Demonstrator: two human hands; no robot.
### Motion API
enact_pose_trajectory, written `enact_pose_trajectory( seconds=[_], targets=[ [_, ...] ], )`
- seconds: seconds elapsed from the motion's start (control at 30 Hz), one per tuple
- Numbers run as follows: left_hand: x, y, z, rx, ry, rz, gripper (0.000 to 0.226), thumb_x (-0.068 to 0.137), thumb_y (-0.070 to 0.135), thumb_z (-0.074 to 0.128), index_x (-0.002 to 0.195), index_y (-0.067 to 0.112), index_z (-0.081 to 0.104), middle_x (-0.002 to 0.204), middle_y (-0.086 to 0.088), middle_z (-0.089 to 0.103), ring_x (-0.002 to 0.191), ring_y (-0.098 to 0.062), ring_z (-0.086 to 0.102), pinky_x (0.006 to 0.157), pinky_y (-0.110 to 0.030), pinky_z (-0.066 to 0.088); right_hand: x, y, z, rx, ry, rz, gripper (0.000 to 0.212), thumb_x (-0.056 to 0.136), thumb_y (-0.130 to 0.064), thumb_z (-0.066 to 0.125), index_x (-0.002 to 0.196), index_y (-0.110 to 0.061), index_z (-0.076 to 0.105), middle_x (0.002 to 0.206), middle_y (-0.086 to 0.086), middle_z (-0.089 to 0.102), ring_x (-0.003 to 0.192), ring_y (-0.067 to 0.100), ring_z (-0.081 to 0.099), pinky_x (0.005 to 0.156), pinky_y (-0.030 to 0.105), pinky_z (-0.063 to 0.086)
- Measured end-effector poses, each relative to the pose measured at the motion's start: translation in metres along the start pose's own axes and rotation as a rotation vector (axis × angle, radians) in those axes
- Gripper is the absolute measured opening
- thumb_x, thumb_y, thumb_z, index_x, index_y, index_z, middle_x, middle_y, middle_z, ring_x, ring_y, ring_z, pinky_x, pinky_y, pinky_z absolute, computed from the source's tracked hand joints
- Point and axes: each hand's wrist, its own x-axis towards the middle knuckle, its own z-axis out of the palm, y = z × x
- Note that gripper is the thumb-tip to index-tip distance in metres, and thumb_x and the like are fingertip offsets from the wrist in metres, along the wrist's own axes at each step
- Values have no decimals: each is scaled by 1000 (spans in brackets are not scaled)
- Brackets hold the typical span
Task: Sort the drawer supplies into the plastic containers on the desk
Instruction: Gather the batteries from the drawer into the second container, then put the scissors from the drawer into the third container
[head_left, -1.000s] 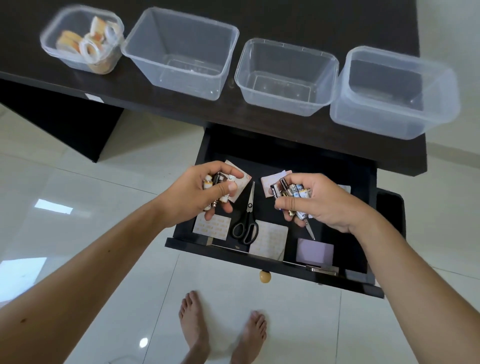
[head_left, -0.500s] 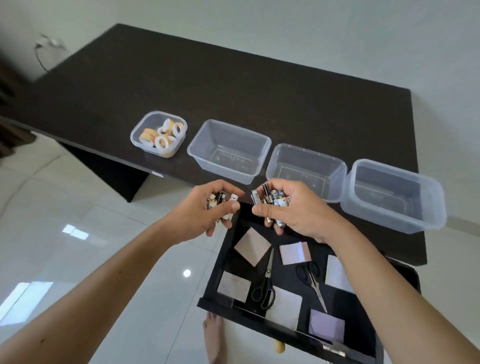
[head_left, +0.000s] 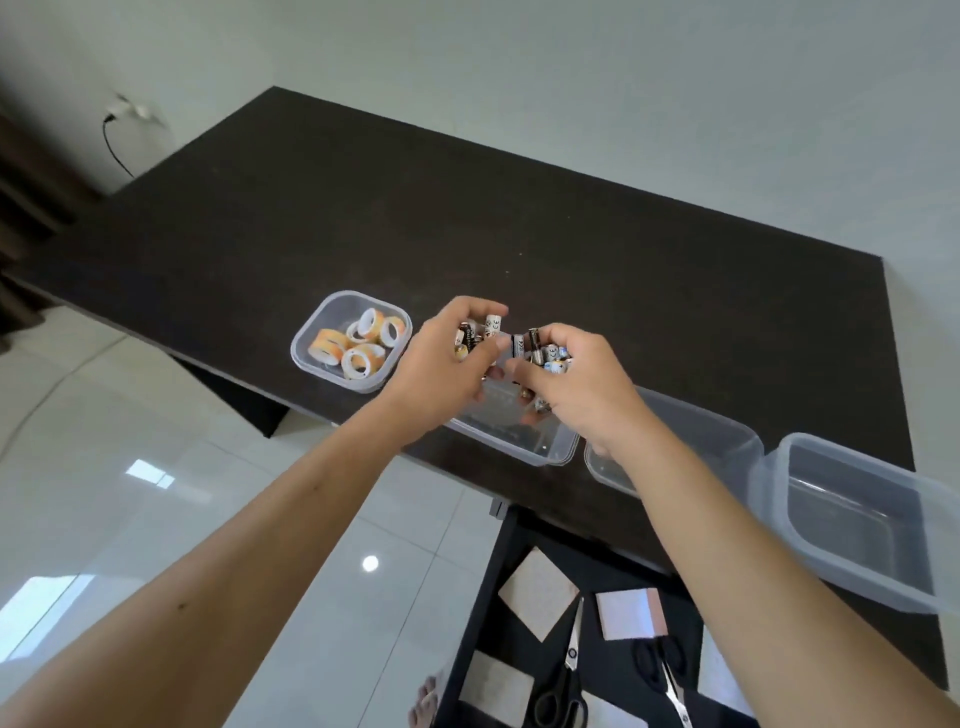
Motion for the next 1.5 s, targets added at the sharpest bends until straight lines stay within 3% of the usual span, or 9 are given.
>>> enact_pose_trajectory(
  seconds=[0.17,0.3,0.43,0.57,0.63,0.8,1.0,1.17,1.5],
  targets=[
    [18,-26,15,85,-17,-120,35,104,19,65,136,31,57,135,2,60,95,-17,73,67,-26,66,17,17,14,-59,57,45,12,93,-26,82,103,-25,74,92,-1,80,74,21,81,71,48,68],
    [19,-32,16,154,-65,-110,34,101,13,69,129,29,58,127,2,64,86,-18,74,67,-26,65,18,24,18,-220,120,-30,13,96,-24,78,105,-32,74,92,-10,77,76,12,75,64,35,64],
    [19,-33,16,213,-70,-97,29,98,17,75,121,26,61,119,4,68,89,-11,67,60,-13,52,17,24,17,-222,111,-32,17,92,-19,82,104,-31,76,98,-13,76,86,9,73,80,40,64],
    [17,-37,15,226,-43,-58,32,94,12,78,119,25,64,118,6,69,107,-10,66,95,-25,58,12,25,14,-192,102,-35,22,88,-22,86,105,-33,75,108,-15,74,102,11,71,91,42,61],
    [14,-38,14,197,-55,-46,33,92,11,80,119,22,65,115,6,71,109,-9,68,99,-29,58,9,25,13,-182,106,-60,24,88,-17,85,105,-31,76,107,-13,75,103,11,71,94,43,61],
    [2,-34,10,157,-2,29,30,92,5,79,113,22,67,108,8,72,106,-6,70,87,-13,57,-2,24,8,-135,126,-121,28,86,-1,83,99,-25,76,98,-5,80,91,11,78,90,41,64],
    [-24,-17,0,109,55,209,28,94,4,75,114,21,66,103,9,72,97,-1,70,95,-26,60,-33,18,-8,-88,157,-224,27,85,-3,84,98,-25,76,98,-5,80,90,12,78,90,38,64],
    [-69,-12,13,-27,-16,286,20,98,6,72,112,19,67,102,4,70,95,-11,68,86,-37,62,-80,26,-31,-107,203,-277,21,87,-8,83,101,-21,77,95,-6,79,86,14,76,85,29,64],
    [-160,-53,95,-77,-172,170,22,91,9,82,102,25,72,89,-3,72,80,-18,68,79,-28,57,-188,112,-81,-81,219,-100,19,87,-17,87,100,-26,77,92,-4,79,84,12,73,82,22,60]
  ],
)
